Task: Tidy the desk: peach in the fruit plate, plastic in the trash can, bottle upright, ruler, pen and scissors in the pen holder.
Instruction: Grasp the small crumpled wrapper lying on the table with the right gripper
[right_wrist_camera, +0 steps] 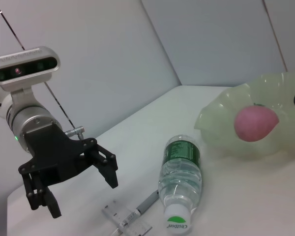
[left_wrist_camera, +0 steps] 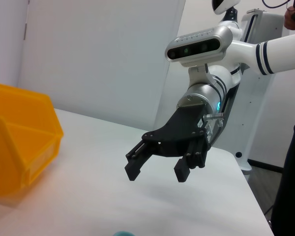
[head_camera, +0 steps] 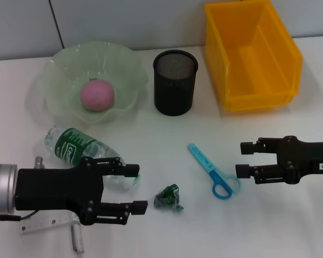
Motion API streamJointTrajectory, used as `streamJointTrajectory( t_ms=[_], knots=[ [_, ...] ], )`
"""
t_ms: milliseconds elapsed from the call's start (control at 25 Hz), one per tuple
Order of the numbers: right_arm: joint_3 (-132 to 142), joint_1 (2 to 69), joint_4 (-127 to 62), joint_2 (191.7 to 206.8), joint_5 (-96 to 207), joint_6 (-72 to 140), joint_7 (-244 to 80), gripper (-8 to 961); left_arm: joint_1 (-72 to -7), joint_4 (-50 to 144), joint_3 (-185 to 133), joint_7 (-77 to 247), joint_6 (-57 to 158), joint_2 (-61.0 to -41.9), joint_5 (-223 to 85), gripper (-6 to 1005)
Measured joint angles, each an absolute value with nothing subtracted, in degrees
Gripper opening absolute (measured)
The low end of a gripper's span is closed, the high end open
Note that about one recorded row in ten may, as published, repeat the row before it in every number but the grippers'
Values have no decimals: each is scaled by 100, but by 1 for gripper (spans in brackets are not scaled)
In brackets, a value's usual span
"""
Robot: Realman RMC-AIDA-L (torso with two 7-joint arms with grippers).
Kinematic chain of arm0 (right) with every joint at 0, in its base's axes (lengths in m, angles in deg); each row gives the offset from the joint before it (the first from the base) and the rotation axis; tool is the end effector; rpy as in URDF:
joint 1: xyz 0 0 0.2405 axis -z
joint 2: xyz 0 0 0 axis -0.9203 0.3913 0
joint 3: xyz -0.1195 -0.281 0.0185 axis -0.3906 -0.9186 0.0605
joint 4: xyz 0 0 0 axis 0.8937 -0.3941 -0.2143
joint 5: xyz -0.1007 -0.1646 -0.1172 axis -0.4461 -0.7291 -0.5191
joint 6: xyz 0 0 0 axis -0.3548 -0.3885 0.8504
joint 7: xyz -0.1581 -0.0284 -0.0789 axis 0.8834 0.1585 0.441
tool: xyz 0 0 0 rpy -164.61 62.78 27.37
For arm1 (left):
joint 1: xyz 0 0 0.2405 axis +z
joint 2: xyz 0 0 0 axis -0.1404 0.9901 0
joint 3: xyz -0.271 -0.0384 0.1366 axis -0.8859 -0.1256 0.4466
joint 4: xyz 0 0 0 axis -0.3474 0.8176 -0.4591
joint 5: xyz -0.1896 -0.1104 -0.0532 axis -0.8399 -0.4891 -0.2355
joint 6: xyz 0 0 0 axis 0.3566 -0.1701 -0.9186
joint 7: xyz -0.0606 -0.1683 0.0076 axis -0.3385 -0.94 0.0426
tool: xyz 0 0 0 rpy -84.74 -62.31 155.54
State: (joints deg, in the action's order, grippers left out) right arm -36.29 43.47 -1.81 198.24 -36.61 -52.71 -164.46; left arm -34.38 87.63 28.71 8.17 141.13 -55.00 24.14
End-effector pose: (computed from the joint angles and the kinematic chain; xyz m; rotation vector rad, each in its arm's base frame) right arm 0.3387 0.3320 -0.0207 -2.7646 0.8779 0.7284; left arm -0.2641 0.3232 -0.0760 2.9962 0.3821 0.7521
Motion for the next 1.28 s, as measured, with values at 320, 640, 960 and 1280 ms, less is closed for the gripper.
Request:
streamJointTrajectory(
  t_ms=[320, 640, 960, 1280],
  knots=[
    [-3619, 4341, -165, 19824, -3661, -5271, -16450, 798, -3559, 8801, 2871, 765, 14120, -5481, 2418, 765],
    [-3707, 4025, 975, 19866, -4206, -5545, -18298, 797, -3545, 8750, 2881, 847, 14023, -5490, 2433, 765],
    [-3704, 2664, 2157, 19715, -5611, -6278, -20390, 798, -3462, 8746, 2879, 986, 13955, -5486, 2421, 764],
    [-4286, 1338, 1603, 19706, -6488, -6327, -20465, 796, -3480, 8783, 2873, 989, 13918, -5472, 2446, 764]
  ],
)
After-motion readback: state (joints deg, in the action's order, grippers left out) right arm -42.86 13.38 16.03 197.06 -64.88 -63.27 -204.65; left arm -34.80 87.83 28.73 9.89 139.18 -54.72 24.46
